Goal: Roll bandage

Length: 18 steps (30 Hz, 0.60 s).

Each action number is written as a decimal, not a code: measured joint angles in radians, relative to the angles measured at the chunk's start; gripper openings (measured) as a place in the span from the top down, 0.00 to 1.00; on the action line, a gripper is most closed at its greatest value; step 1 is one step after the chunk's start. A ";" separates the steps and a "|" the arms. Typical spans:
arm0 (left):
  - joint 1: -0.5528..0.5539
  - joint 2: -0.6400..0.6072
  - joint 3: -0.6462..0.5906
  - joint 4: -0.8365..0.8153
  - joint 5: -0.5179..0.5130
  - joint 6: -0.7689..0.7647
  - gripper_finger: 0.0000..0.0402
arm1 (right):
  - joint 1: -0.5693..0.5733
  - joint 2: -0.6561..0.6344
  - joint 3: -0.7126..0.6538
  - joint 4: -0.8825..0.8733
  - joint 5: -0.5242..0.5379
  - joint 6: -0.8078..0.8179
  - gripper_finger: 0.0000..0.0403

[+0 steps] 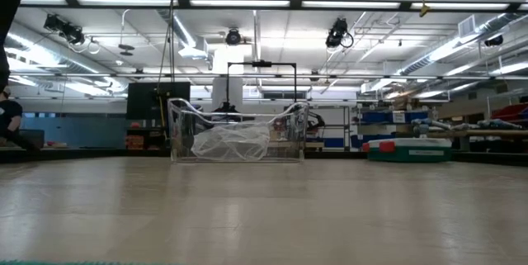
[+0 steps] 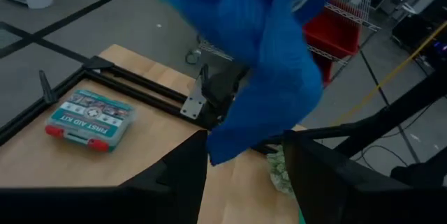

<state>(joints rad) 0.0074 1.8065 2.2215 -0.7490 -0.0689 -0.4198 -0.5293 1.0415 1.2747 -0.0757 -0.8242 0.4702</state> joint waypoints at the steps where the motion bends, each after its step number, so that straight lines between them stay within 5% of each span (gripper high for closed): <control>1: 0.000 0.000 0.000 0.004 0.000 0.008 0.52 | 0.000 0.000 0.000 0.000 0.000 0.000 1.00; 7: -0.001 0.000 0.002 0.061 -0.010 0.048 0.61 | 0.000 0.000 0.000 -0.004 0.000 0.000 1.00; 14: 0.011 0.000 0.002 0.046 -0.050 0.050 0.95 | 0.000 0.000 0.000 -0.013 0.000 -0.001 1.00; 18: 0.033 -0.004 0.002 -0.021 -0.111 0.047 0.97 | 0.000 0.000 0.000 -0.017 0.000 0.000 1.00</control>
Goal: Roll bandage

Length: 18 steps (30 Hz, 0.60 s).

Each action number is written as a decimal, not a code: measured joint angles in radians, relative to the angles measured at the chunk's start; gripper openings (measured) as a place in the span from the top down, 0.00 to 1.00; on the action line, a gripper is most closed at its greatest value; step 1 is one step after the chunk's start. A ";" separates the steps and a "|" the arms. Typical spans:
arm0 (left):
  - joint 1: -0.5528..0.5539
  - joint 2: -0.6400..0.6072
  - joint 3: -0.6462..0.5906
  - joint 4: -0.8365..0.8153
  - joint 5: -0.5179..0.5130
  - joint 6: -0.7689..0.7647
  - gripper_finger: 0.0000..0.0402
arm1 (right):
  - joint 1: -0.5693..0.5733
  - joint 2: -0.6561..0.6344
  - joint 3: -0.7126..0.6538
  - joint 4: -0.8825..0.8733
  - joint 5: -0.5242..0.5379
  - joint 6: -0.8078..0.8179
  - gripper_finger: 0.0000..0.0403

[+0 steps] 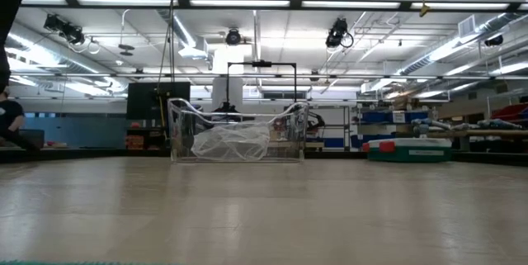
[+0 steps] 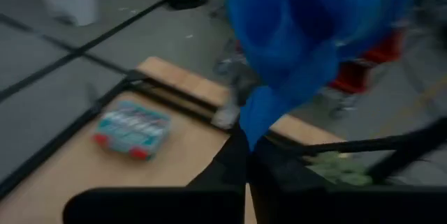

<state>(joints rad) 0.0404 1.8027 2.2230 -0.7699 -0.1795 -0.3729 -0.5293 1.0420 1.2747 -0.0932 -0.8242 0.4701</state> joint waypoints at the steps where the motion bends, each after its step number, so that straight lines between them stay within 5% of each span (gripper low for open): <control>1: 0.006 -0.001 0.000 -0.009 -0.019 0.000 0.98 | 0.000 0.000 0.000 0.000 0.000 0.000 1.00; 18: 0.070 -0.048 0.008 0.221 -0.008 0.079 0.99 | 0.075 0.014 0.000 -0.147 0.073 -0.072 1.00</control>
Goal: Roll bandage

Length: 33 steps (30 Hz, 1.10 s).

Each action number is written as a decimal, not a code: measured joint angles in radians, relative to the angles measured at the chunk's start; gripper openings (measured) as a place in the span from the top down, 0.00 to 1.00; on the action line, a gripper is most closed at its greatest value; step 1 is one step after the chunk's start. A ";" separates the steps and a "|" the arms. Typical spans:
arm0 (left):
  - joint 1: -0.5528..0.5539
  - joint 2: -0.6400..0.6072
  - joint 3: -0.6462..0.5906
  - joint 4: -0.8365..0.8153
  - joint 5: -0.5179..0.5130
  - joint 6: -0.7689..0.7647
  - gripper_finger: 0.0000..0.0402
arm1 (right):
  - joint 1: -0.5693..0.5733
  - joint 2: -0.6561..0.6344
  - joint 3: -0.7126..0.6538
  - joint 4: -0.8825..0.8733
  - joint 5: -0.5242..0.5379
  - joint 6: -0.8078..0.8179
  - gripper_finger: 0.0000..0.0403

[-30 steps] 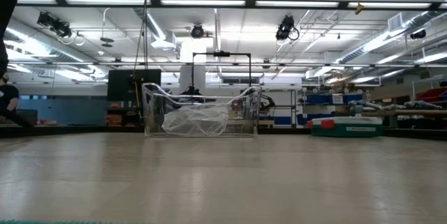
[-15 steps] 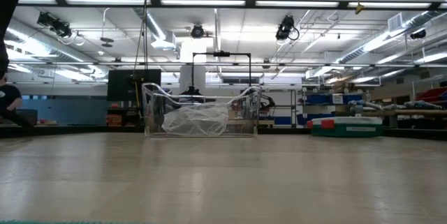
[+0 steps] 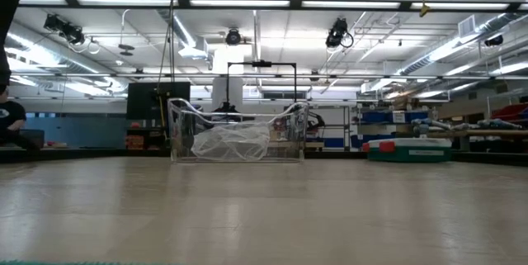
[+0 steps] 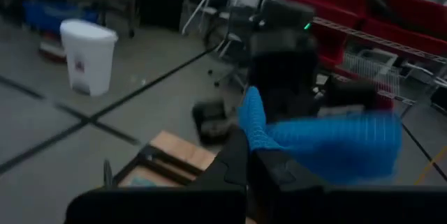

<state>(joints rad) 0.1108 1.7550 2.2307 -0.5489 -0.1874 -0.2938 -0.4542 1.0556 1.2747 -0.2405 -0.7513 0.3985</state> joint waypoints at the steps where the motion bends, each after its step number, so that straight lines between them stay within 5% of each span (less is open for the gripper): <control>1: -0.001 0.000 0.000 0.004 0.003 0.004 0.99 | 0.003 0.004 0.000 -0.017 0.006 -0.008 1.00; 9: -0.004 0.000 0.000 0.066 0.041 0.032 0.98 | 0.014 0.037 0.000 -0.128 0.070 -0.060 1.00; 24: -0.021 -0.051 -0.001 0.140 0.040 0.093 0.98 | -0.021 0.073 -0.046 -0.182 0.018 -0.077 1.00; 33: -0.019 -0.115 0.006 0.068 -0.100 0.172 0.98 | 0.055 0.069 -0.089 -0.118 -0.033 -0.133 1.00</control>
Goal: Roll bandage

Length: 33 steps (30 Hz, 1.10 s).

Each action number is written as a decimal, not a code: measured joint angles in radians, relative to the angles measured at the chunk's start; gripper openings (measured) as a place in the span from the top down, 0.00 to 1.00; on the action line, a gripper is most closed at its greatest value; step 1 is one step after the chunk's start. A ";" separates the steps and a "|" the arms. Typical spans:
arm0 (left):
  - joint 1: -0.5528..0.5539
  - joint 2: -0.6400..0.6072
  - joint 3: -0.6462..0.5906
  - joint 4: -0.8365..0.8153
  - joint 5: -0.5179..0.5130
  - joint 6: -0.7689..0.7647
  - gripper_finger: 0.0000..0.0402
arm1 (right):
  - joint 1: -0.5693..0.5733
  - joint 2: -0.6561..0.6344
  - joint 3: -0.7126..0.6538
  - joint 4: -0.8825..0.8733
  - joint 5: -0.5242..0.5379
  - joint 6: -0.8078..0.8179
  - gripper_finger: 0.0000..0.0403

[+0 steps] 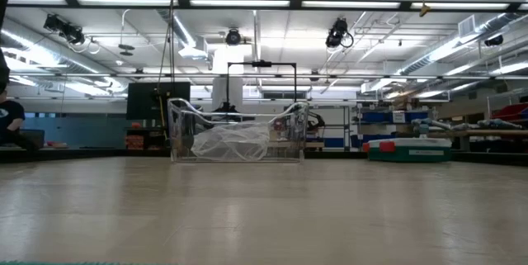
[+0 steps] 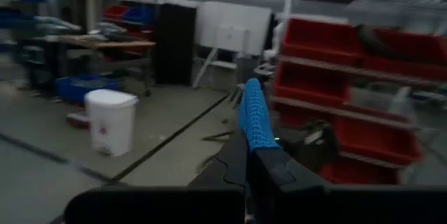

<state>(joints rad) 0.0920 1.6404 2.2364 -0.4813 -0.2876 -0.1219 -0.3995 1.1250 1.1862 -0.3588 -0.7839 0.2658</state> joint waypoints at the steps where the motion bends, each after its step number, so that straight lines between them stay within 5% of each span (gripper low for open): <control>1: 0.000 -0.004 0.000 0.002 -0.018 0.012 0.98 | 0.017 -0.004 0.000 0.006 0.004 -0.016 1.00; 10: 0.011 -0.047 0.000 -0.025 -0.087 0.051 0.98 | 0.148 -0.046 0.000 0.010 0.059 -0.145 1.00; 33: 0.020 -0.122 0.000 -0.020 -0.137 0.116 0.98 | 0.210 -0.102 0.000 0.001 0.154 -0.135 1.00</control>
<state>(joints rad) 0.1121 1.5180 2.2364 -0.5016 -0.4249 -0.0063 -0.1891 1.0227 1.1864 -0.3581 -0.6298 0.1304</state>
